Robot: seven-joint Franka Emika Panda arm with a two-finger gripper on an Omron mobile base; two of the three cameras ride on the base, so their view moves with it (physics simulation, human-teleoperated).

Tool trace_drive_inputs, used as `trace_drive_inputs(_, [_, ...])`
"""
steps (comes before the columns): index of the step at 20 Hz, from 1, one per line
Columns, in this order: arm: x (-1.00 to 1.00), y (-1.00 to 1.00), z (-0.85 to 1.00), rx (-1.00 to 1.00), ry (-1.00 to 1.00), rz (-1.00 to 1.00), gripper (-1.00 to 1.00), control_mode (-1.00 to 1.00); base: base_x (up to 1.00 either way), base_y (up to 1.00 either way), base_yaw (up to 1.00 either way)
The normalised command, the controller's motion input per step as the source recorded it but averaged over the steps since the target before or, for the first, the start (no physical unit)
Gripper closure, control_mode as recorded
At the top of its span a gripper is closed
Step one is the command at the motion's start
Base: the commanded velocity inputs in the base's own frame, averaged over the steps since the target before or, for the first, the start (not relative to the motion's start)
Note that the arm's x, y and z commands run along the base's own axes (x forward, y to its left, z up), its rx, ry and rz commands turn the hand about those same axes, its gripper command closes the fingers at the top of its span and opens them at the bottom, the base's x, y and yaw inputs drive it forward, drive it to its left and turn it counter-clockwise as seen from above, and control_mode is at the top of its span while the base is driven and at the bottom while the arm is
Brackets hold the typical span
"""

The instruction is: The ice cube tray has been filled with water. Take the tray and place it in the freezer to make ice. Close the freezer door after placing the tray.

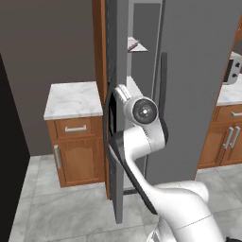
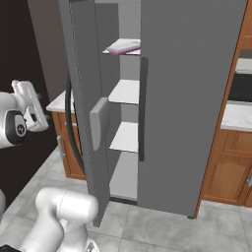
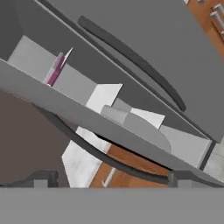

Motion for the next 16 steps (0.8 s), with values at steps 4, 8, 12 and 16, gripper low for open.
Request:
trace_drive_inputs(4, [0.02, 0.0, -0.17, -0.31, 0.21, 0.1, -1.0, -1.0, 0.0, 0.0, 0.0])
trace_drive_inputs(8, [0.0, 0.04, -0.06, -0.29, 0.2, 0.12, -1.0, -1.0, 0.0, 0.0, 0.0])
trace_drive_inputs(12, [0.0, 0.12, 0.0, -0.32, 0.19, 0.12, -1.0, -1.0, 0.0, 0.0, 0.0])
trace_drive_inputs(16, [0.0, 0.19, -0.01, -0.33, 0.15, 0.12, -1.0, -1.0, 0.0, 0.0, 0.0])
